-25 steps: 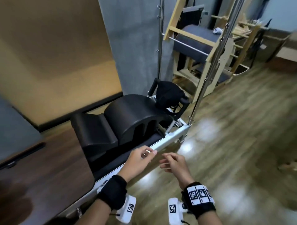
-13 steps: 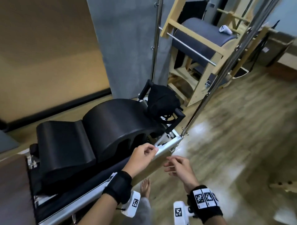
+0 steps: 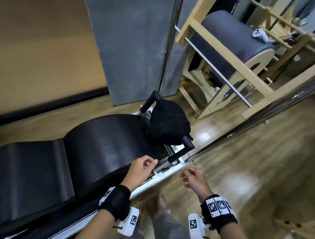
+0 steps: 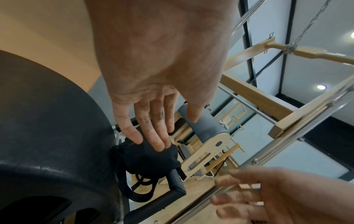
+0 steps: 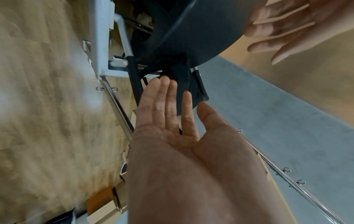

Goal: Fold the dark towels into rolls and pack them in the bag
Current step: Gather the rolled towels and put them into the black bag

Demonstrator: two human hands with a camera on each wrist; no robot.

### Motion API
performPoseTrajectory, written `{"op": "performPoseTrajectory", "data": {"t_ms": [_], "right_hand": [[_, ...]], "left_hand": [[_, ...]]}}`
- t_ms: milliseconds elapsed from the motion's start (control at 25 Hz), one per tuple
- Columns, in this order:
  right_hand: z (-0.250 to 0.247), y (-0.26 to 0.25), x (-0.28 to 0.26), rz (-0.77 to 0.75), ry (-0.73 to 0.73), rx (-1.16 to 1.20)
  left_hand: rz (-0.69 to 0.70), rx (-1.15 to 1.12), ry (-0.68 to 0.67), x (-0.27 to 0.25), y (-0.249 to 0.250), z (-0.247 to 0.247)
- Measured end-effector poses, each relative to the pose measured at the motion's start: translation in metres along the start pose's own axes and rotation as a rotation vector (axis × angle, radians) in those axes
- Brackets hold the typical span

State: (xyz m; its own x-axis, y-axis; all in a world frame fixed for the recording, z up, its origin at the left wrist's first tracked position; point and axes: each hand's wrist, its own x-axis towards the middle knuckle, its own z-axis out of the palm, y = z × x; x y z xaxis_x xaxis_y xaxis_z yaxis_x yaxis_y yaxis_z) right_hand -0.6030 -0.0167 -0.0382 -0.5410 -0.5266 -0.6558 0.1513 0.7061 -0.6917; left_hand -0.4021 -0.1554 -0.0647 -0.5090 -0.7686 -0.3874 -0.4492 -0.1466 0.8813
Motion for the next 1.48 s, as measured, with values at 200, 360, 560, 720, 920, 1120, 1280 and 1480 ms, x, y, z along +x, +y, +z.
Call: {"op": "performPoseTrajectory", "data": {"t_ms": [200, 360, 560, 720, 920, 1120, 1280, 1480], "right_hand": [[-0.006, -0.077, 0.115, -0.132, 0.08, -0.102], [0.001, -0.128, 0.226, -0.138, 0.167, -0.209], [0.004, -0.144, 0.327, -0.184, 0.119, -0.526], [-0.002, -0.142, 0.383, -0.222, -0.071, -0.891], [0.007, -0.139, 0.414, -0.235, -0.221, -1.148], [0.005, -0.145, 0.422, -0.237, -0.062, -1.179], [-0.004, -0.156, 0.404, -0.188, 0.104, -1.429], [-0.002, -0.173, 0.355, -0.339, 0.245, -1.467]], "left_hand": [[0.002, 0.029, 0.202, 0.074, -0.013, 0.011], [-0.136, 0.022, 0.195, 0.149, -0.027, 0.035], [-0.272, 0.16, 0.119, 0.246, -0.042, 0.06], [-0.336, 0.454, -0.023, 0.303, -0.054, 0.061], [-0.351, 0.62, -0.211, 0.343, -0.062, 0.063], [-0.401, 0.767, -0.249, 0.344, -0.053, 0.063], [-0.253, 1.068, 0.037, 0.315, -0.024, 0.05], [-0.155, 1.275, 0.146, 0.261, 0.03, 0.021]]}}
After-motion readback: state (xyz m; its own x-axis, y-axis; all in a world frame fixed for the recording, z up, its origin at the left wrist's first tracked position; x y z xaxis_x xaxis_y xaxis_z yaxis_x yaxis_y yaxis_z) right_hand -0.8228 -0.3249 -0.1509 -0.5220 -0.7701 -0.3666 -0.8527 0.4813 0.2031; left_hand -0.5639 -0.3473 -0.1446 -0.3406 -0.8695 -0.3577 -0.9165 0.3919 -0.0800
